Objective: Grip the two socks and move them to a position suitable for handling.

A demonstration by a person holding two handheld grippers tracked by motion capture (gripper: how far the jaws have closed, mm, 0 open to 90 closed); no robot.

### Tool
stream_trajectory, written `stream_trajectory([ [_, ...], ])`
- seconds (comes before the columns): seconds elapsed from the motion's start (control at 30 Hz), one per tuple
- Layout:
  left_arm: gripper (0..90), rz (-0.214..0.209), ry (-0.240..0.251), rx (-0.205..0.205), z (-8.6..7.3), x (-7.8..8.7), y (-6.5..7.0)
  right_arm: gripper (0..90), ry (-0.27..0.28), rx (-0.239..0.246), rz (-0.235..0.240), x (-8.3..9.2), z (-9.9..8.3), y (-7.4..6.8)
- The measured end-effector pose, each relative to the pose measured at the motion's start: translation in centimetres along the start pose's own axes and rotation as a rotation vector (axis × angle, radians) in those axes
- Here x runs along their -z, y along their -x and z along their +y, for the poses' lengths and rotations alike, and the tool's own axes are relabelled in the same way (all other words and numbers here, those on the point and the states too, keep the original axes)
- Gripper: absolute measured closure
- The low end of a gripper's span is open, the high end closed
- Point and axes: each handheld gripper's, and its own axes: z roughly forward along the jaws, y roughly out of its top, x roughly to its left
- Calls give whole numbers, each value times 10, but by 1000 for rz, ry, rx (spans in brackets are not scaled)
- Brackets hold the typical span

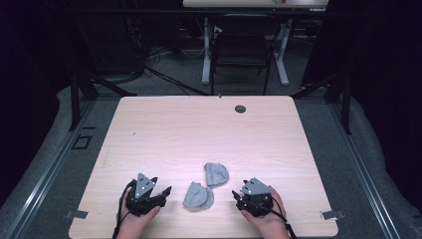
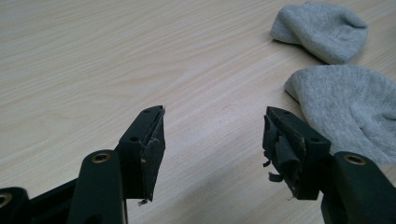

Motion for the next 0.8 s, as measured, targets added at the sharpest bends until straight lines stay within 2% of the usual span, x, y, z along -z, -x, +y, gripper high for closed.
stream_trajectory([
  [0.07, 393, -2, 4, 4, 0, 0, 1, 479, -9, -6, -8, -1, -1, 0],
  [0.17, 405, -11, 4, -1, 0, -1, 2, 509, -22, -25, 30, -1, -2, 3],
  [0.27, 418, -9, -1, -17, 0, -1, 4, 540, -41, -36, 40, -3, -4, 6],
  [0.33, 438, -9, 3, -10, -1, -1, 5, 556, -49, -55, 56, -4, -4, 9],
  [0.43, 472, -10, 0, -24, 0, 0, 5, 564, -37, -79, 86, -4, -5, 14],
  [0.53, 507, -33, -6, -23, 0, -1, 6, 558, -30, -81, 78, -4, -6, 14],
  [0.63, 509, -52, -7, -45, 1, -2, 8, 545, -29, -76, 74, -5, -6, 12],
  [0.8, 524, -58, -5, -60, 2, -4, 13, 535, -11, -64, 71, -4, -5, 10],
])
